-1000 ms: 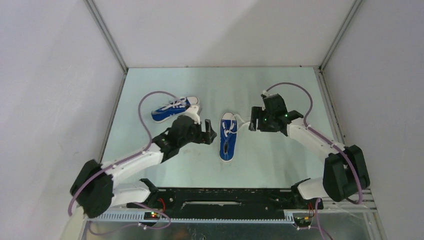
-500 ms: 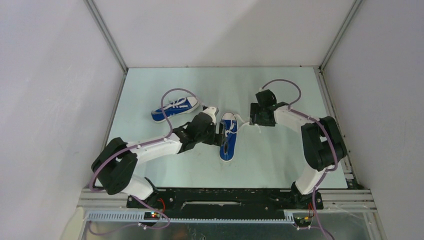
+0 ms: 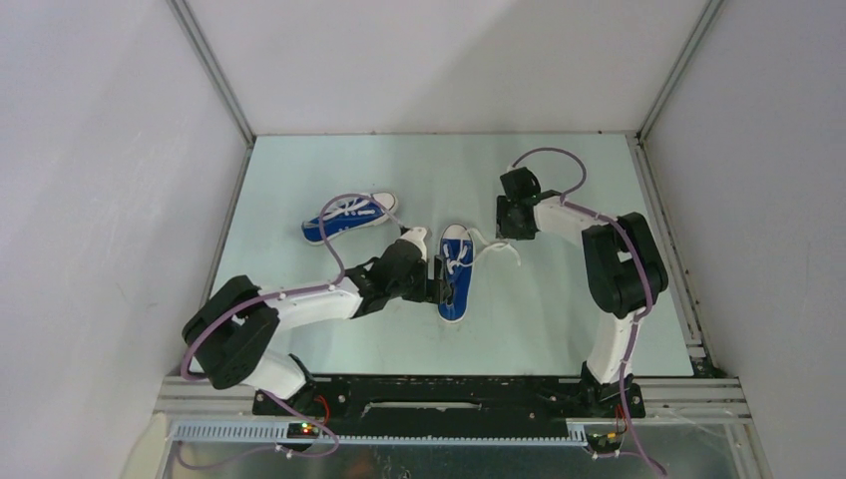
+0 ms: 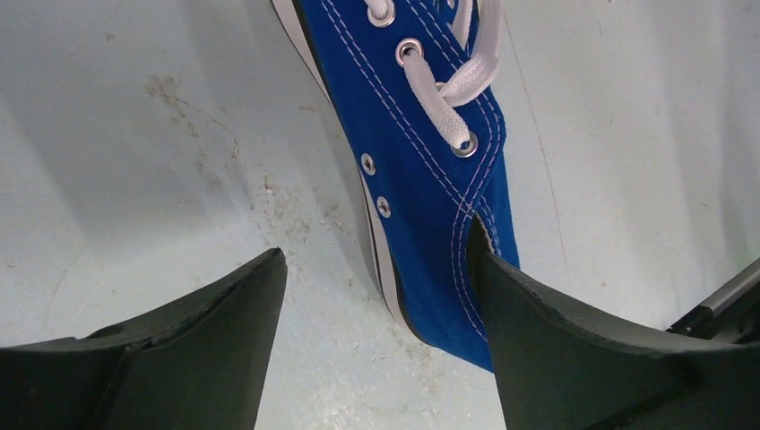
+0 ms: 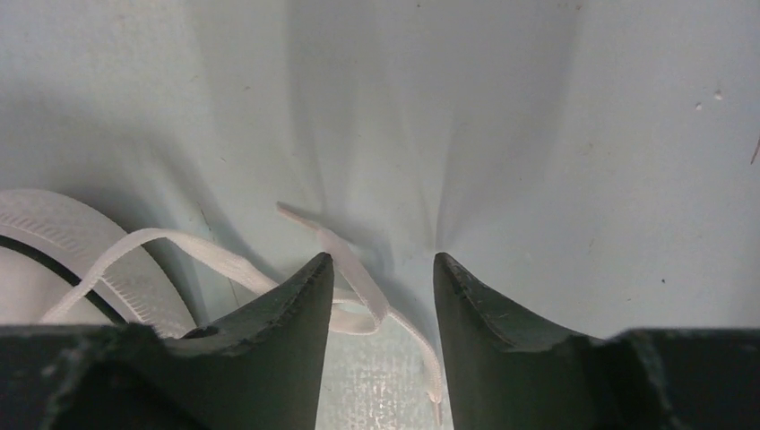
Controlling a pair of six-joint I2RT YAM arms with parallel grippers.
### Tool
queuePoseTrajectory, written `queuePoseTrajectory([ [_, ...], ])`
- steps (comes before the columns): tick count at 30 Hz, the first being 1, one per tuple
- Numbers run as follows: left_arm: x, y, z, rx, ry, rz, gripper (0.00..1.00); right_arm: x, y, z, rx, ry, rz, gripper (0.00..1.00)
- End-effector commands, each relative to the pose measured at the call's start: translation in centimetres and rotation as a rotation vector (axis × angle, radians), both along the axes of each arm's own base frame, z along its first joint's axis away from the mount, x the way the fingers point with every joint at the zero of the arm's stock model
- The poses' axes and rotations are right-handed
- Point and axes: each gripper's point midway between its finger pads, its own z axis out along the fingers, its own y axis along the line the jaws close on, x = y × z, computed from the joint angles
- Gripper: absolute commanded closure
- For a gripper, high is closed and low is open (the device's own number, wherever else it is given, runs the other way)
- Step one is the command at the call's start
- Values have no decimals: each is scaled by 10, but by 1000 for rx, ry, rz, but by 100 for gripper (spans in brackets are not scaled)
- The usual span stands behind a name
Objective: Tie the shoes
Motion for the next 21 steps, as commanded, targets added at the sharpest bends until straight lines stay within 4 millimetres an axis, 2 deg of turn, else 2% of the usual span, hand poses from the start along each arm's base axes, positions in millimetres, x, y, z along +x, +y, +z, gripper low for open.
queuePoseTrajectory([
  [1,3,-11,22,-89,-33,11,17,-2,2,6,-19,33,27,53],
  [6,3,-10,21,-85,-34,15,21,-22,5,-10,-29,126,60,58],
  [8,2,-11,21,-87,-30,9,25,-30,7,-11,-31,144,76,59],
  [9,1,-12,20,-89,-28,4,31,-34,10,-11,-31,145,85,60],
  [10,1,-13,21,-93,-27,-1,34,-39,10,-10,-28,146,91,62],
  [12,1,-15,21,-94,-30,-10,47,-45,12,-6,-12,142,98,76],
  [13,-1,-17,22,-101,-23,-25,55,-46,13,0,1,131,101,89],
  [15,-4,-22,22,-112,-13,-54,66,-51,13,5,29,133,105,100],
  [18,-7,-25,23,-123,-10,-76,79,-53,18,24,109,103,120,100],
  [21,-11,-26,24,-142,-19,-88,93,-56,19,56,176,22,129,100],
])
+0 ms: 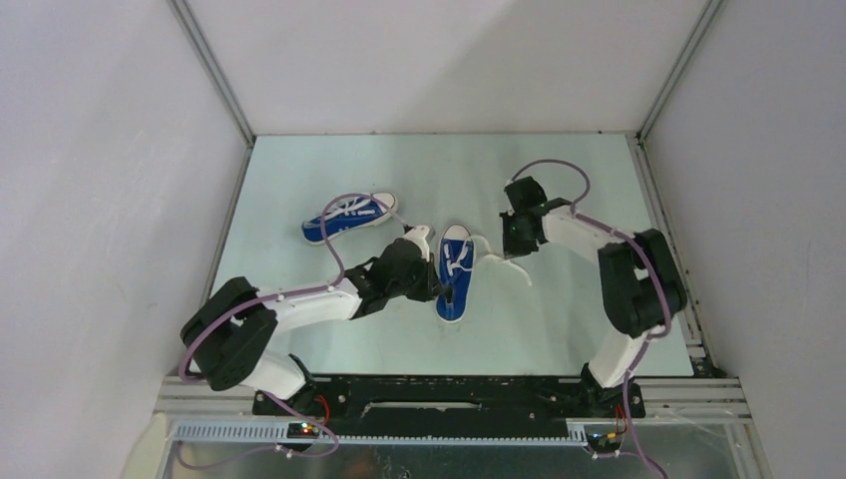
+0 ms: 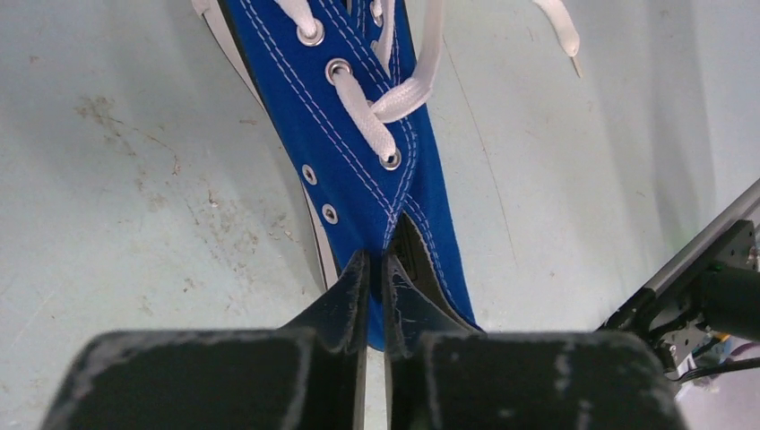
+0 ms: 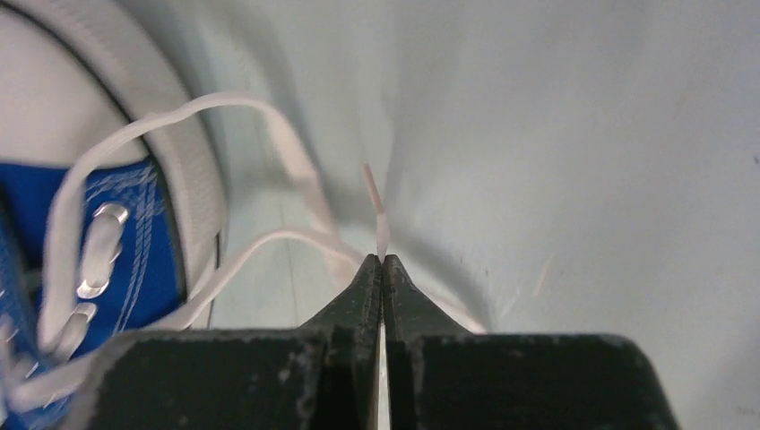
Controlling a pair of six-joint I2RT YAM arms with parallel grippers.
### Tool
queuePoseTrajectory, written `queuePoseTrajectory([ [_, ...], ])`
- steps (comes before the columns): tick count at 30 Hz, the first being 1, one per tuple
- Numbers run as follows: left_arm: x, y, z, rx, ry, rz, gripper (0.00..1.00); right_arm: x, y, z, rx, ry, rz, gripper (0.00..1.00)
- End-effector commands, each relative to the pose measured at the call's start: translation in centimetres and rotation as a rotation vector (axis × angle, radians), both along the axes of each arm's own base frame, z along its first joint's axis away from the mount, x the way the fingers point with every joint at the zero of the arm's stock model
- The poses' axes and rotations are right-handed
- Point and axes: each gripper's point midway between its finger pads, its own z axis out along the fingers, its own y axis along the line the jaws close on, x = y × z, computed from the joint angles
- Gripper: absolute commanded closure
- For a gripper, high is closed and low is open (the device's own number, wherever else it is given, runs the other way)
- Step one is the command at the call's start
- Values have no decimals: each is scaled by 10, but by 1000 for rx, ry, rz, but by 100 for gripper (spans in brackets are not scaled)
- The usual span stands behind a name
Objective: Tie the shoes
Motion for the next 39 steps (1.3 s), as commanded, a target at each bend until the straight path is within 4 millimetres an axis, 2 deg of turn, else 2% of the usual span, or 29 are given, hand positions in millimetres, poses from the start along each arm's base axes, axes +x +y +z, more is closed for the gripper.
queuePoseTrajectory([
  [1,-7,-10,11,-55,-32,-56,98,2,7,60,137,-132,11,100],
  [2,-10,-11,11,-58,-30,-64,99,-1,7,71,149,-157,21,100],
  [5,-18,-14,12,-57,-30,-84,100,-12,5,88,164,-173,52,100],
  [10,-29,-16,17,-62,-30,-90,100,-39,2,101,202,-198,84,100],
  [12,-33,-18,21,-83,-29,-89,100,-44,-1,117,217,-252,80,100],
  [14,-38,-23,27,-110,-33,-97,100,-46,-1,141,246,-331,89,100],
  [15,-38,-23,28,-109,-41,-90,100,-46,0,162,277,-394,102,100],
  [16,-40,-24,31,-108,-47,-90,97,-46,2,174,297,-433,110,100],
  [17,-39,-22,31,-99,-51,-80,94,-50,6,196,337,-487,137,100],
  [19,-35,-17,36,-91,-73,-54,81,-56,14,225,402,-554,184,100],
  [22,-32,-10,44,-77,-103,-35,61,-67,23,255,462,-604,234,100],
  [24,-29,-4,53,-58,-145,-28,53,-72,25,269,486,-625,256,100],
  [28,-15,11,78,22,-258,-16,44,-77,28,290,511,-650,278,100],
  [32,-3,8,103,32,-363,-62,42,-83,36,310,557,-667,319,100],
  [35,9,3,109,34,-408,-113,42,-84,35,309,536,-663,314,100],
  [36,8,-2,105,29,-395,-151,43,-82,32,307,518,-663,303,100],
  [37,15,-3,109,33,-411,-163,44,-81,30,302,505,-648,294,100],
  [38,15,-6,102,48,-394,-189,44,-78,28,299,487,-647,281,100],
  [39,18,-10,107,52,-410,-216,44,-76,26,293,471,-629,269,100],
])
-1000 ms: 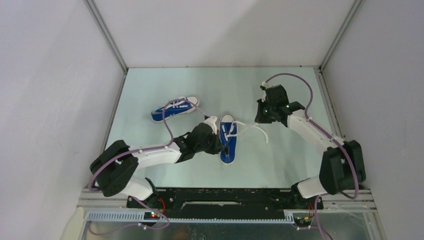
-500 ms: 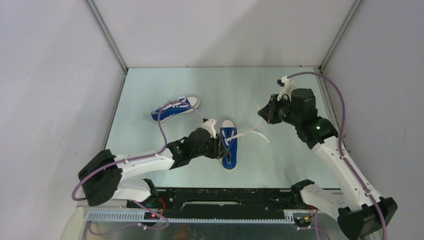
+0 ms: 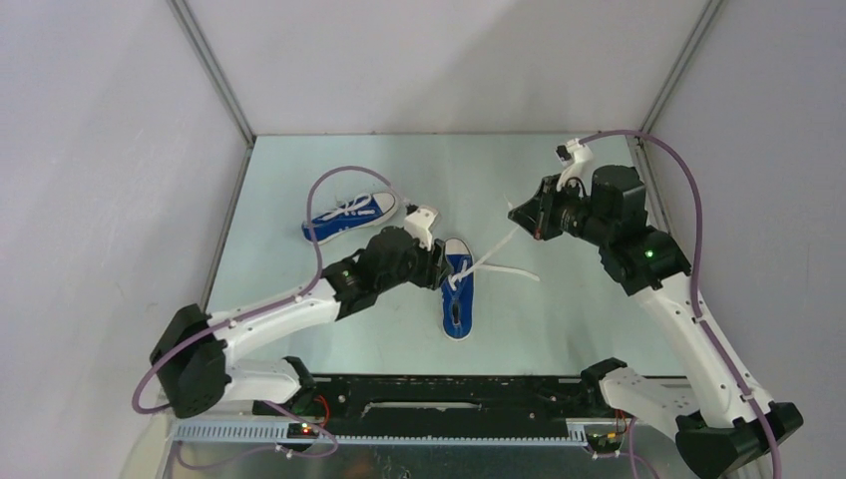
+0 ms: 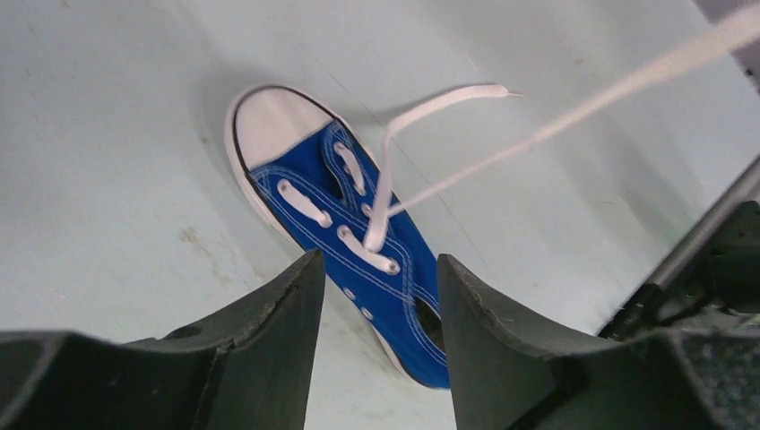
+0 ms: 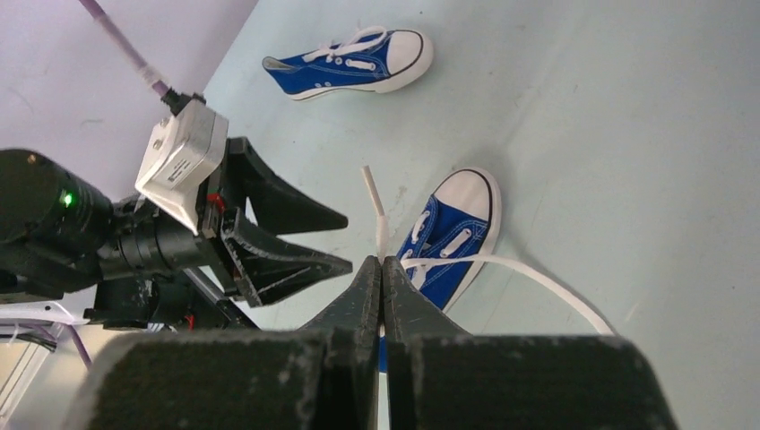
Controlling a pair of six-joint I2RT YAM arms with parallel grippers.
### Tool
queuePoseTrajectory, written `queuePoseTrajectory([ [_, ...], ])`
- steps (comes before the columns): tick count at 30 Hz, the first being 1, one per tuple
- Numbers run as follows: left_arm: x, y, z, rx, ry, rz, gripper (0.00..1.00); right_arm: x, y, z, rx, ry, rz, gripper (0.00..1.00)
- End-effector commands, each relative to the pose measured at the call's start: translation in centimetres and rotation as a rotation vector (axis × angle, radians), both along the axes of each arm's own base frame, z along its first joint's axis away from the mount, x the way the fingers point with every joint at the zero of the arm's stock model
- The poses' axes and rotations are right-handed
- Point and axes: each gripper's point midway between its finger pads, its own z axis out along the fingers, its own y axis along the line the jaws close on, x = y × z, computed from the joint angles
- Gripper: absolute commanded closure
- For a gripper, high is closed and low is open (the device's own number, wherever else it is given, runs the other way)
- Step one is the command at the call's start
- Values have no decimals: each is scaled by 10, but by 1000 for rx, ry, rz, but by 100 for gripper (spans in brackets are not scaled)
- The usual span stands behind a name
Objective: Tie the shoes
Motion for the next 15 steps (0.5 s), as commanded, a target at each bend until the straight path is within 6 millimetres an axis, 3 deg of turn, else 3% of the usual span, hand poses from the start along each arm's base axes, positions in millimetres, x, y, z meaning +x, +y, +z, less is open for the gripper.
queuePoseTrajectory([
  [1,15,-21,11,61,-71,-156,44,7,-10,-6,-59,21,-55,100],
  [5,21,-36,-1,117,-19,-225,45,21,-31,-36,-145,112,-178,100],
  [10,32,-37,-20,167,102,-233,47,23,-60,-81,-250,233,-288,100],
  [12,35,-39,-33,217,149,-241,48,18,-63,-101,-256,265,-288,100],
  [13,38,-43,-28,221,141,-252,48,18,-63,-103,-243,254,-289,100],
  [14,36,-44,-33,241,170,-266,48,11,-64,-125,-248,304,-289,100],
  [15,37,-45,-34,251,172,-277,49,13,-63,-124,-228,289,-288,100],
])
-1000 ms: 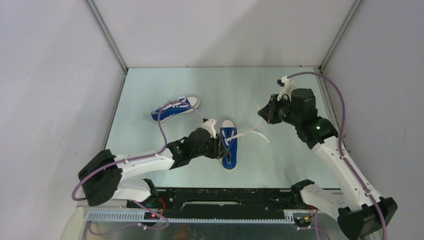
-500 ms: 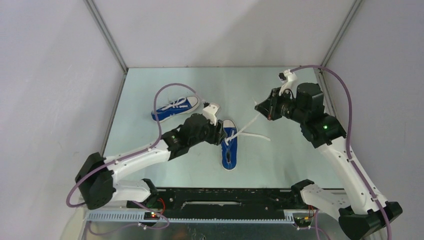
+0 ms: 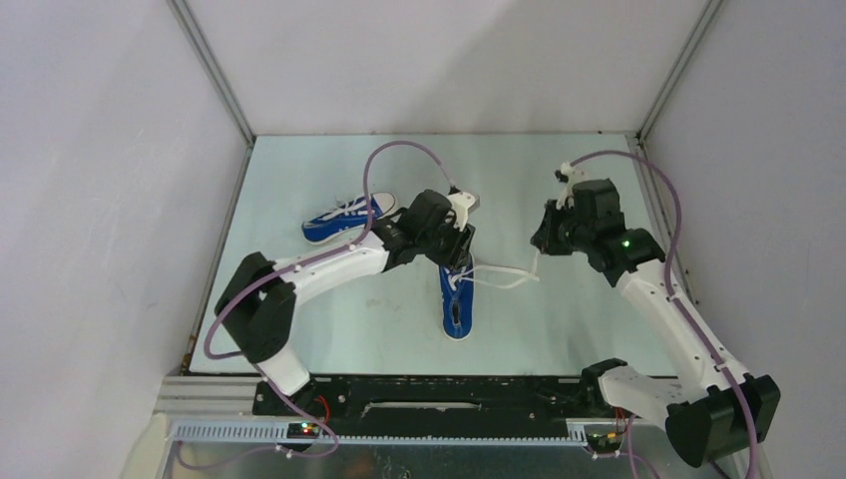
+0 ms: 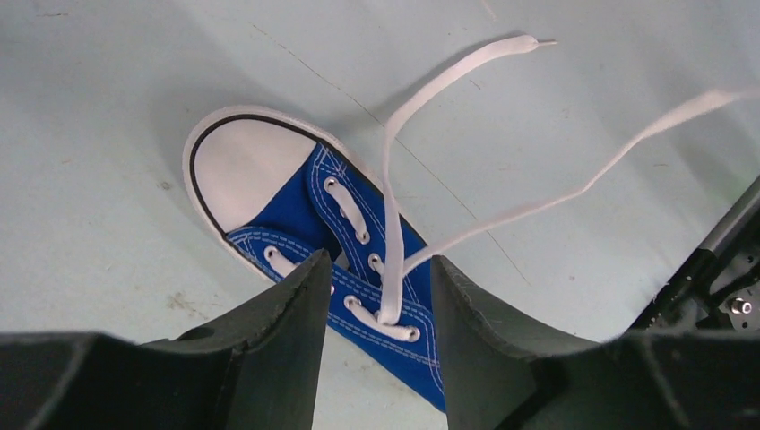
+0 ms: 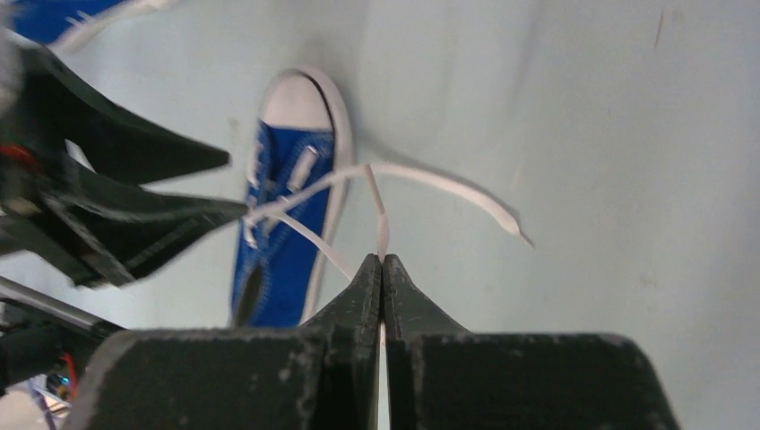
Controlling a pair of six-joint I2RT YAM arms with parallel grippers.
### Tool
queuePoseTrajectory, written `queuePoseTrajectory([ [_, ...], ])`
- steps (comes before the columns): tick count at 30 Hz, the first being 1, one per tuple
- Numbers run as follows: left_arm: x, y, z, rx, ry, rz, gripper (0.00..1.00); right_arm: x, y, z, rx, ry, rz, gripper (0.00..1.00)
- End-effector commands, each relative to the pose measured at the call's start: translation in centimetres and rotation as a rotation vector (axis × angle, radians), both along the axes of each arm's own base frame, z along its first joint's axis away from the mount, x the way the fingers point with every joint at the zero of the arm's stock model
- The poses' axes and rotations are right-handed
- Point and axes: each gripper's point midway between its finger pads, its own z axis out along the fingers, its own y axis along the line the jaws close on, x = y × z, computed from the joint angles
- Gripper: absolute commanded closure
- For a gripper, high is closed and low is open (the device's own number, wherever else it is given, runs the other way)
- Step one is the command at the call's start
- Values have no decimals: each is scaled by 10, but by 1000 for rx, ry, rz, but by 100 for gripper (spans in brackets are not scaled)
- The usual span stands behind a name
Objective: Tie the shoes
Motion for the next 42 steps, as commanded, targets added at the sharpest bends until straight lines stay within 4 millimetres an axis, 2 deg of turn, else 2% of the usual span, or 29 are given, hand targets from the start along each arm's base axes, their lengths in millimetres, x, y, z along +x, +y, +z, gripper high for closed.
queuePoseTrajectory([
  [1,-8,-1,-12,85,79,-89,49,-13,-9,-39,4,59,-34,100],
  [2,-6,-4,-10,89,78,-102,50,-15,-8,-47,15,65,-35,100],
  [3,-9,-1,-21,124,108,-113,50,-17,-6,-50,24,72,-28,100],
  [4,-7,-5,-18,124,110,-122,52,-18,-6,-57,27,80,-27,100],
  [8,-11,-7,-30,167,167,-162,54,-21,-5,-71,23,107,-23,100],
  [16,-17,-7,-51,225,252,-195,63,-13,-6,-79,16,103,-37,100],
  [18,-18,-8,-47,215,247,-206,74,-7,-5,-76,28,86,-38,100],
  [19,-19,-9,-46,209,246,-213,84,-3,-4,-76,35,78,-40,100],
  [21,-18,-10,-38,187,224,-214,97,6,-2,-67,44,49,-36,100],
  [22,-15,-12,-29,162,197,-209,98,8,1,-65,50,41,-20,100],
  [23,-16,-9,-30,158,195,-204,99,14,5,-61,48,28,6,100],
  [24,-14,-12,-18,123,159,-200,100,14,11,-59,60,29,43,100],
  [25,-16,-9,-20,118,159,-198,100,19,16,-59,52,30,71,100],
  [26,-17,-8,-15,94,138,-195,100,21,21,-65,53,57,94,100],
  [27,-17,-7,-12,80,126,-194,100,26,25,-61,50,50,116,100],
  [28,-15,-10,0,44,88,-189,100,27,31,-69,57,83,143,100],
  [29,-18,-5,-6,46,90,-184,100,31,35,-65,66,76,161,100],
  [30,-18,-5,-1,15,60,-179,100,31,43,-69,93,102,195,100],
  [31,-20,-4,-1,7,56,-180,100,31,55,-63,137,99,237,100],
  [32,-22,-2,2,-15,41,-176,100,35,61,-65,161,107,254,100],
  [33,-21,-5,9,-46,13,-179,100,34,71,-60,203,117,285,100],
  [34,-25,-2,3,-47,25,-177,100,36,78,-64,221,131,302,100],
  [35,-24,-4,10,-73,-2,-176,99,35,89,-59,247,136,343,100],
  [36,-26,-1,5,-73,3,-170,99,34,95,-65,252,164,363,100],
  [37,-25,-2,11,-91,-18,-168,98,32,106,-60,264,163,413,100],
  [42,-26,3,8,-107,-40,-155,97,21,137,-85,303,296,554,100],
])
